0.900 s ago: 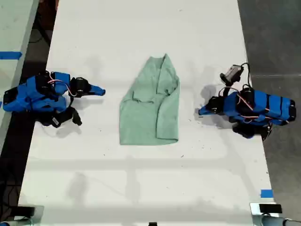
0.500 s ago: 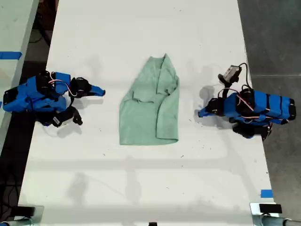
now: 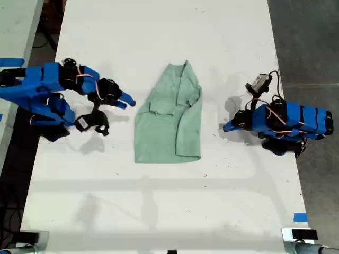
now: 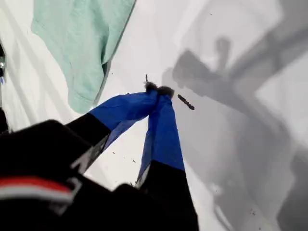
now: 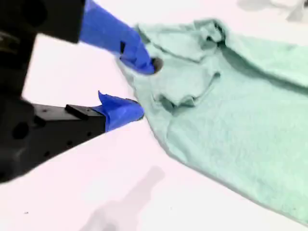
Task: Fold t shirt
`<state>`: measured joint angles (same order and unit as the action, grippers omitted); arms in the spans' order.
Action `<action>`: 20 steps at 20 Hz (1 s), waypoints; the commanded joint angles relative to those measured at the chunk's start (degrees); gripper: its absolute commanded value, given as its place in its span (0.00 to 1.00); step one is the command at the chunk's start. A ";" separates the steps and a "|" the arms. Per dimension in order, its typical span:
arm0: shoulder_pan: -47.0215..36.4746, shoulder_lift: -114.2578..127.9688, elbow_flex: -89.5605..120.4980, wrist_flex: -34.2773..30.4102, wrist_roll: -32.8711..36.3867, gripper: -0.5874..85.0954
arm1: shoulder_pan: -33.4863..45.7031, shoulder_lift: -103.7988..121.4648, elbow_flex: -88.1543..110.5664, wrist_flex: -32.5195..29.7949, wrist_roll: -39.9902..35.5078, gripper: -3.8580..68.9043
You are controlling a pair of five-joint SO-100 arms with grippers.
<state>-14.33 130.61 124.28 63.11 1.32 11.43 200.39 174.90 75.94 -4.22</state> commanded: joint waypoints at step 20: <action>12.22 -39.29 -14.15 -5.54 -18.98 0.01 | -0.35 0.70 1.93 0.18 -1.58 0.03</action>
<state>-1.93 88.51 111.01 55.99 -17.49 11.43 200.39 174.90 75.94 -5.01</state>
